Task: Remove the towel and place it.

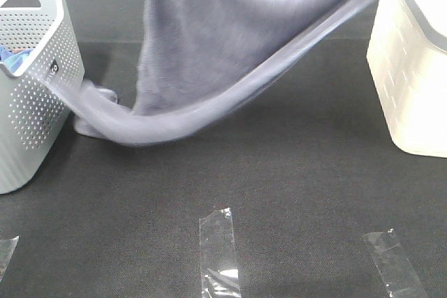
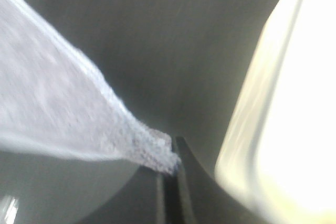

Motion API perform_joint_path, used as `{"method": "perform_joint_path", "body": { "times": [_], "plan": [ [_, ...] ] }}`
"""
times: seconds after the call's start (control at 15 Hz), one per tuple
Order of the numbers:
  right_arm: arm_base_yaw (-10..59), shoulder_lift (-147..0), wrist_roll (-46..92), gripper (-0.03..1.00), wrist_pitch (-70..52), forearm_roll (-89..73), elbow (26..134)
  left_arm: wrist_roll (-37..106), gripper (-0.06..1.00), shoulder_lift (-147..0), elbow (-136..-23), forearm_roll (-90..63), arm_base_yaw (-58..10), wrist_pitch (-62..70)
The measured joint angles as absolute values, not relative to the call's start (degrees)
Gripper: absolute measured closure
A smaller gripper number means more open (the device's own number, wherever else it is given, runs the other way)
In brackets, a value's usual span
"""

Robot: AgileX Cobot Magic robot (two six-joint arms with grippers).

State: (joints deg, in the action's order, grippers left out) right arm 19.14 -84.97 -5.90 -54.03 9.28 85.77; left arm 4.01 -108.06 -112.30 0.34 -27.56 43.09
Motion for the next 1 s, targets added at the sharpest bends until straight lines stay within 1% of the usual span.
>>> {"method": "perform_joint_path", "body": {
  "times": [0.2, 0.33, 0.47, 0.53, 0.6, 0.8, 0.87, 1.0],
  "plan": [
    [19.14, -94.60, -6.13, 0.97, -54.03, 14.38, 98.26, 4.01, 0.94, -113.33, -112.30, 5.90, -27.39, 29.62],
    [19.14, -102.79, -6.59, 0.97, -52.71, 20.74, 107.60, 4.01, 0.94, -116.14, -112.30, 8.31, -26.13, 18.68],
    [19.14, -108.86, -8.25, 0.97, -47.90, 26.70, 116.83, 2.35, 0.94, -117.40, -112.30, 8.65, -22.46, 7.73],
    [19.14, -111.73, -9.74, 0.97, -42.06, 31.34, 124.33, 0.00, 0.94, -117.46, -112.30, 8.59, -20.34, 1.03],
    [19.14, -112.36, -10.60, 0.97, -38.22, 33.69, 128.29, -1.20, 0.94, -117.06, -112.30, 8.48, -18.68, -5.27],
    [19.37, -112.41, -11.12, 0.97, -31.00, 35.07, 136.88, -2.01, 0.94, -114.99, -113.45, 8.19, -16.33, -18.62],
    [19.37, -112.13, -11.12, 0.97, -30.71, 35.07, 138.54, -1.55, 0.94, -114.19, -114.31, 8.19, -16.21, -20.45],
    [19.42, -112.07, -11.12, 0.97, -33.92, 34.55, 139.06, 0.46, 0.94, -113.67, -114.94, 8.59, -16.10, -20.51]
  ]
}}
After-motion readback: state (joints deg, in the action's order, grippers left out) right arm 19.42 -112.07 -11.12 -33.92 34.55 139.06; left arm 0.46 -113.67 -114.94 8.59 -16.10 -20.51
